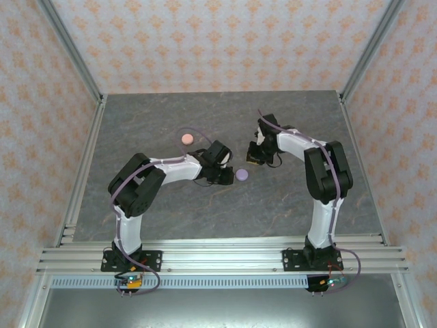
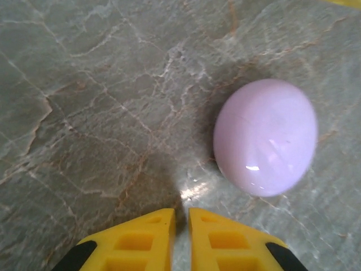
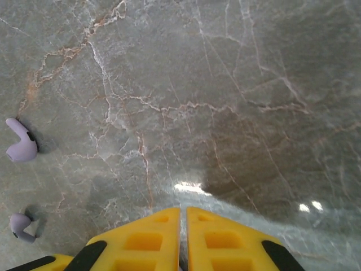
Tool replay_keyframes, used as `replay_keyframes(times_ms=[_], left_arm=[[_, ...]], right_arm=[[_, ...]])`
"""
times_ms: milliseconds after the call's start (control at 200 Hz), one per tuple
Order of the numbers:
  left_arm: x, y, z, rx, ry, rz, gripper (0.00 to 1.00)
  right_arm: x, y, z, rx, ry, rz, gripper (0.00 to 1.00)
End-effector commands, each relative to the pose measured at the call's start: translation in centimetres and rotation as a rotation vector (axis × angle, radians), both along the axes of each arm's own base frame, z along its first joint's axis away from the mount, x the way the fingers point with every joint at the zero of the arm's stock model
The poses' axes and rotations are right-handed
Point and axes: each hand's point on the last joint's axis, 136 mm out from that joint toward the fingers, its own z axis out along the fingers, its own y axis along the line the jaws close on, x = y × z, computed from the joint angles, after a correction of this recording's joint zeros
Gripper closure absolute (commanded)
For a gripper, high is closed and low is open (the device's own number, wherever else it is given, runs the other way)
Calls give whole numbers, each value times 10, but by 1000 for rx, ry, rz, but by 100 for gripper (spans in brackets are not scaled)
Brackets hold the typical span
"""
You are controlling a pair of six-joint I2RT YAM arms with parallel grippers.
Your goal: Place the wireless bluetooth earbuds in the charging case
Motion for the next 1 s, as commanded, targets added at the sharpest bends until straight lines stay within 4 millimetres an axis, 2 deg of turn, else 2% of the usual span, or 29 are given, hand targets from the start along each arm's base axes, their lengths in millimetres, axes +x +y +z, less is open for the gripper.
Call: replay_keyframes(times_ms=[0, 210, 380, 651, 991], left_arm=[[5, -14, 3, -29, -2, -9, 85], [6, -22, -5, -41, 29, 8, 85], [9, -19, -8, -11, 27, 20, 85], [20, -12, -12, 55, 12, 53, 85], [35, -6, -9, 119, -23, 95, 85]], right_arm=[[-6, 6, -3, -7, 37, 48, 88], [-14, 11, -10, -8, 72, 82, 88], [-24, 11, -14, -16, 92, 104, 88], [-40, -4, -15, -73, 97, 91, 87], [-52, -22, -10, -138, 70, 57, 87]])
